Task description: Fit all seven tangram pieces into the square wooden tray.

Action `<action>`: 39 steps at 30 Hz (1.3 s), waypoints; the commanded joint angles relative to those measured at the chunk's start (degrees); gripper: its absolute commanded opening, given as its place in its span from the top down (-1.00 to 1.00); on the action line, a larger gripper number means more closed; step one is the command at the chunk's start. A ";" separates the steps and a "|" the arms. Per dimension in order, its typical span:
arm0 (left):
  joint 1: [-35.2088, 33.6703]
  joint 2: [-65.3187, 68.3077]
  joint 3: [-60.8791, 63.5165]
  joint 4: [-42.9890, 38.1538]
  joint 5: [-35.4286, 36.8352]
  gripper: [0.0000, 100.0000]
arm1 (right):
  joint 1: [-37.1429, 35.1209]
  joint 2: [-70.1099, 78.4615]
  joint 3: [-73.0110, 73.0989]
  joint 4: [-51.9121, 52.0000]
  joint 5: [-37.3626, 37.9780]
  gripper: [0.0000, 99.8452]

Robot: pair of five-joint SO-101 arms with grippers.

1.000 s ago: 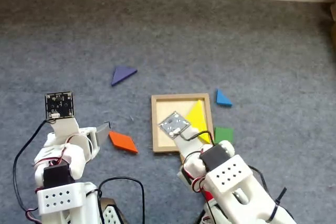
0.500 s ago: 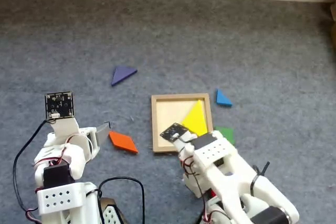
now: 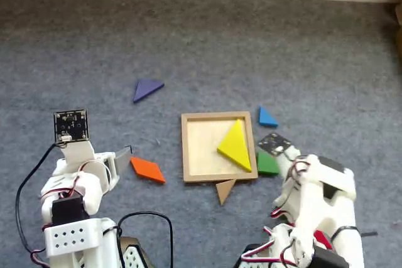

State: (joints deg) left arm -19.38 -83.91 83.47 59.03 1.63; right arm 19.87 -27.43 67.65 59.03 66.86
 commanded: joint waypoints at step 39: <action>-0.66 -0.48 0.48 -0.88 -0.44 0.31 | 30.64 0.04 -23.16 26.33 2.02 0.39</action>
State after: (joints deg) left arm -19.38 -83.91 84.18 59.03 1.63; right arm 48.35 -27.16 47.60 84.88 66.42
